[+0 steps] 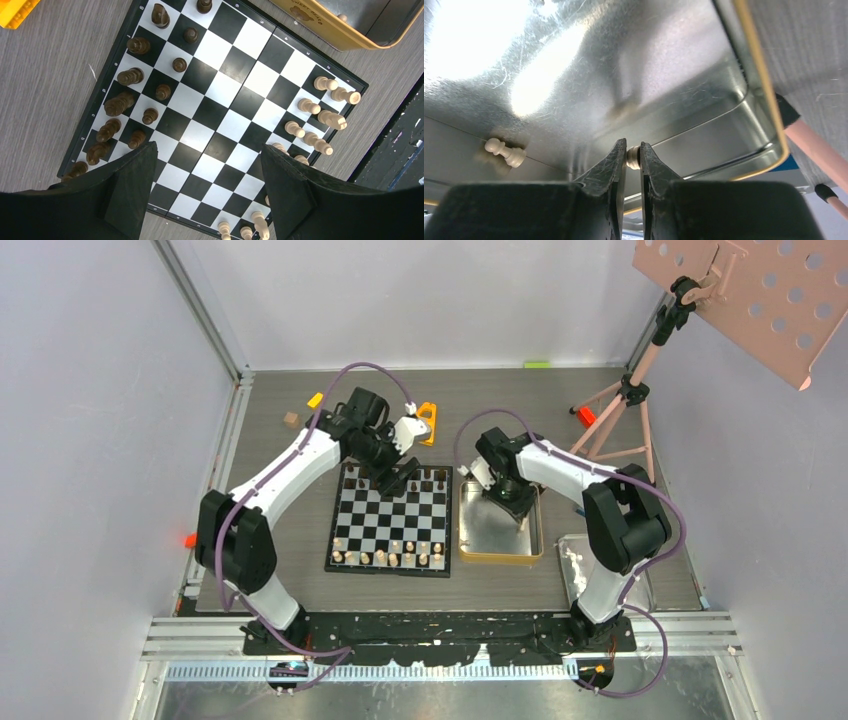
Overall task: Set up the chess pieces on the board
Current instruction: Pick up the chess piece from the storage box, then place the chess piece on the chessboard.
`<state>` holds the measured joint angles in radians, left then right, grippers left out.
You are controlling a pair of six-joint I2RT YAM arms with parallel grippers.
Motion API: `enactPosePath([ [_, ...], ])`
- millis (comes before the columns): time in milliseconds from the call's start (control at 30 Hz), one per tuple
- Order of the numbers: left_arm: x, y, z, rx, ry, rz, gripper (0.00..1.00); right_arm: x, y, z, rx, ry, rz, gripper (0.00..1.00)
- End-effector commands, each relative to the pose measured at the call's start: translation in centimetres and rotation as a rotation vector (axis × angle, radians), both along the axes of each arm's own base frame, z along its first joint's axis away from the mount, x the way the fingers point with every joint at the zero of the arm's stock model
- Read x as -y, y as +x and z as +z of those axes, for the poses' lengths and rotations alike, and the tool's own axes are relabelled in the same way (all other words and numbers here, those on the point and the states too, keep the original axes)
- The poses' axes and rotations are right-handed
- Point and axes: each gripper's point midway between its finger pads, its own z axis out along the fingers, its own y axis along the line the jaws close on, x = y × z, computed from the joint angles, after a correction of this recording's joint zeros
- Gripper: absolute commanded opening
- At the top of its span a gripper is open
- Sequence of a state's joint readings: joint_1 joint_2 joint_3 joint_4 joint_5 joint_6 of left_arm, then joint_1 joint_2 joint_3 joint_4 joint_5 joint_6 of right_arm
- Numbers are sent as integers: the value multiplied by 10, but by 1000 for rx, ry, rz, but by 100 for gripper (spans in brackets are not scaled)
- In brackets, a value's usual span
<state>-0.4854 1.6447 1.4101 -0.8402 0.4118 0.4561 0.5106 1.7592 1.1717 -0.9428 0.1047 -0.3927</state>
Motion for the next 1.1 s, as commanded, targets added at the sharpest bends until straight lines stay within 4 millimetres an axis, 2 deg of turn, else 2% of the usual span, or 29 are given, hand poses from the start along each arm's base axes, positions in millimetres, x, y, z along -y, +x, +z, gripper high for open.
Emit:
enactPosePath([
  [0,2,1,13,57,-34,1,78,-13,13,26,55,63,-7,8],
  [100,8,2,13,37,-65,32,79,-20,20,35,73,113,-40,6],
  [200,19,3,18,4,-130,70,79,-38,29,51,78,249,-108,4],
  [367,45,4,38,-85,-291,157,78,-63,47,76,140,437,-204,1],
  [567,72,18,63,-194,-450,278,76,-91,79,108,275,621,-337,1],
  [800,100,25,91,-368,-608,378,66,-111,96,143,335,773,-443,1],
  [1067,123,25,96,-497,-711,444,52,-122,102,175,340,916,-556,1],
])
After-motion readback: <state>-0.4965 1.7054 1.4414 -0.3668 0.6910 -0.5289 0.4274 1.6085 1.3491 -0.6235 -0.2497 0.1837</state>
